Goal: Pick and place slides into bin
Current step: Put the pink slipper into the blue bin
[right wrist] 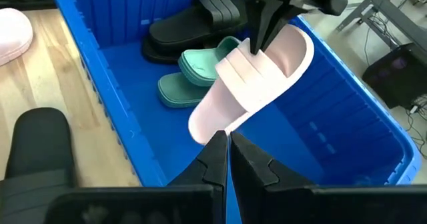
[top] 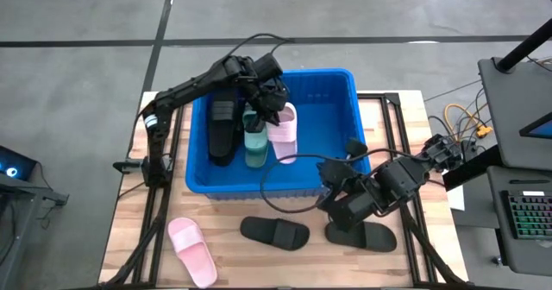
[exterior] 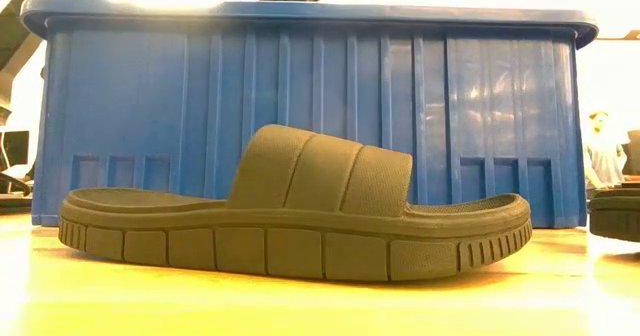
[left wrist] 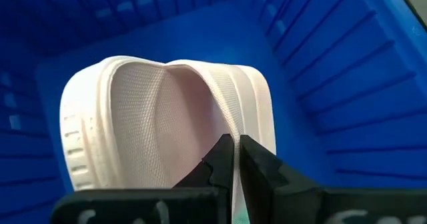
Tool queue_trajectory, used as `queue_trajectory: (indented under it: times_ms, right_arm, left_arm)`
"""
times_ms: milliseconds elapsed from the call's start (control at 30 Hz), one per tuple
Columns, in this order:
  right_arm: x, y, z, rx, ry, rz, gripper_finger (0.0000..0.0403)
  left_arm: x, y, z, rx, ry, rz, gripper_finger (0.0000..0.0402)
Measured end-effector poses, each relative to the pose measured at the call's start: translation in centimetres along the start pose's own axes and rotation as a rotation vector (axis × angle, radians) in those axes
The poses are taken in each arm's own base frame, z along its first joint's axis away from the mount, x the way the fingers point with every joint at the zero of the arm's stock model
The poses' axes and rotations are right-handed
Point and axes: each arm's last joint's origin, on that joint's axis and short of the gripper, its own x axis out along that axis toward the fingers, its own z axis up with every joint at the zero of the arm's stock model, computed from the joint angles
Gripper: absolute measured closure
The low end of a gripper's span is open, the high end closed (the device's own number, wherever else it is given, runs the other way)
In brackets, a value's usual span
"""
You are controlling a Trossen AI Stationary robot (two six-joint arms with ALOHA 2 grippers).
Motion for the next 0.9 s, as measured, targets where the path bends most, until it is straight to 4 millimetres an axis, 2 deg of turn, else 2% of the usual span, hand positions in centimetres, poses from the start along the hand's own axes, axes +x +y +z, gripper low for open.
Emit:
queue_trajectory:
  times_ms: [300, 467, 900]
  right_arm:
    - [0.0, 0.1, 0.0, 0.004, 0.005, 0.010, 0.0395]
    - [0.0, 0.0, 0.0, 0.007, 0.005, 0.010, 0.0394]
    - [0.1, 0.1, 0.1, 0.013, 0.006, 0.013, 0.0394]
  left_arm:
    - [1.4, 0.9, -0.1, 0.019, 0.027, 0.028, 0.0402]
    - [2.8, 1.7, -0.3, 0.011, 0.050, 0.022, 0.0402]
    - [3.7, 2.6, -0.3, 0.027, 0.049, 0.069, 0.0402]
